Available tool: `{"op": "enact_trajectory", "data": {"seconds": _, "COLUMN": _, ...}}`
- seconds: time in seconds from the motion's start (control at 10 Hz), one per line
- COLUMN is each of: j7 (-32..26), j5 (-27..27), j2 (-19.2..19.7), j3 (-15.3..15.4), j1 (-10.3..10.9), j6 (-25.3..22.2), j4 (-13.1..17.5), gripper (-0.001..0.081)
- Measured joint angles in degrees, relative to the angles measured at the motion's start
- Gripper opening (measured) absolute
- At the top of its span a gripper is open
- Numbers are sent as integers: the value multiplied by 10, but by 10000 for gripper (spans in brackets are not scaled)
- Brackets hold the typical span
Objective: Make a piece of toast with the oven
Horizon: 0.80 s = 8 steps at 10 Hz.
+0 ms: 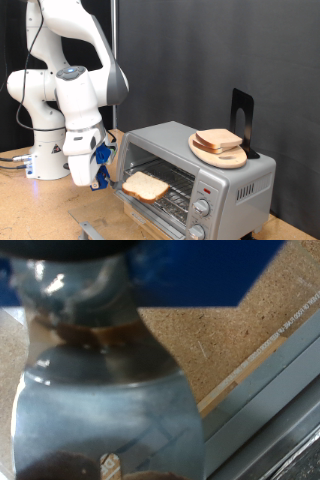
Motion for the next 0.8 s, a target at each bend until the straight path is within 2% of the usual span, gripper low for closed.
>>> {"op": "enact_trajectory", "data": {"seconds": 0.6, "j7": 11, "j5": -40, "j2": -4, "j3": -2, "j1": -15, "j6": -7, "j4": -9, "gripper": 393}}
{"op": "enact_trajectory", "data": {"seconds": 0.8, "j7": 2, "j5": -32, "j2": -5, "j3": -2, "j1": -15, "j6": 1, "j4": -9, "gripper": 393}}
